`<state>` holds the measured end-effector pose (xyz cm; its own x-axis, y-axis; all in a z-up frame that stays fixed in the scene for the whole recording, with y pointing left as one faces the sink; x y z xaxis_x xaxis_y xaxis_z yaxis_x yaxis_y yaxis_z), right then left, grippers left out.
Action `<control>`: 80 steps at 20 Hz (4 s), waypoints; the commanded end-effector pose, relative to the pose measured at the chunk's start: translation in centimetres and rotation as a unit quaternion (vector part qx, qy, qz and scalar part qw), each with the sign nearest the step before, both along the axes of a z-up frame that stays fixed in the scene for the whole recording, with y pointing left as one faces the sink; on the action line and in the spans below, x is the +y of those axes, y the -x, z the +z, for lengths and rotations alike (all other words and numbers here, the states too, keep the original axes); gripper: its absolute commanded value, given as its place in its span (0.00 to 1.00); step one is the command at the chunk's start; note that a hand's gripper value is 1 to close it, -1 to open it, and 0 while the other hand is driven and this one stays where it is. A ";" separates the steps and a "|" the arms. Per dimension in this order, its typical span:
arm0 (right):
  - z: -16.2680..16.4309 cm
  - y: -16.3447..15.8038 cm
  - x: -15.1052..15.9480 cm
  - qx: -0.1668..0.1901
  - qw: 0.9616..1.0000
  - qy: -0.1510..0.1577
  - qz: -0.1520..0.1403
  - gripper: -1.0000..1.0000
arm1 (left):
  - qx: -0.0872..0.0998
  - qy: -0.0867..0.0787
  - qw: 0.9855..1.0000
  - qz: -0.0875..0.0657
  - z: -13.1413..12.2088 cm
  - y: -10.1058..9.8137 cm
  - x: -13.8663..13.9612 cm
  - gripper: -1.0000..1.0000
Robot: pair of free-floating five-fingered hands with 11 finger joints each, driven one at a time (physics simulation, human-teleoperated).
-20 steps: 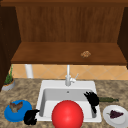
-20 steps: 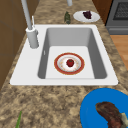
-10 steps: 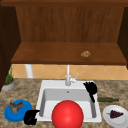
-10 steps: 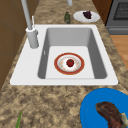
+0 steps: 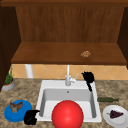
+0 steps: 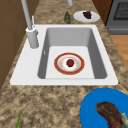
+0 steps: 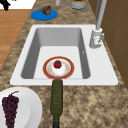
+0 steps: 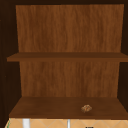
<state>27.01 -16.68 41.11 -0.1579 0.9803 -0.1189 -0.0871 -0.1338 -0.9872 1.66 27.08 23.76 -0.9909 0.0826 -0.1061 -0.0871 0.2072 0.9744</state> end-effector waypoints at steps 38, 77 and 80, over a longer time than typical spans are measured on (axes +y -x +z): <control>-14.8 -30.3 6.4 0.193 0.981 -0.009 -0.012 0.00 | 0.000 0.000 1.000 0.000 0.0 0.0 0.0 0.50; -26.2 -44.8 3.4 0.417 0.898 -0.089 0.107 1.00 | 0.000 0.000 1.000 0.000 0.0 0.0 0.0 0.50; -25.2 -45.0 3.4 0.402 0.902 -0.108 0.117 1.00 | 0.000 0.000 1.000 0.000 0.0 0.0 0.0 0.50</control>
<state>70.34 -13.58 17.06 -0.3148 0.8986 0.3055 -0.7532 -0.0407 -0.6566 1.66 27.08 23.76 -0.9909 0.0823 -0.1064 -0.0874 0.2075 0.9743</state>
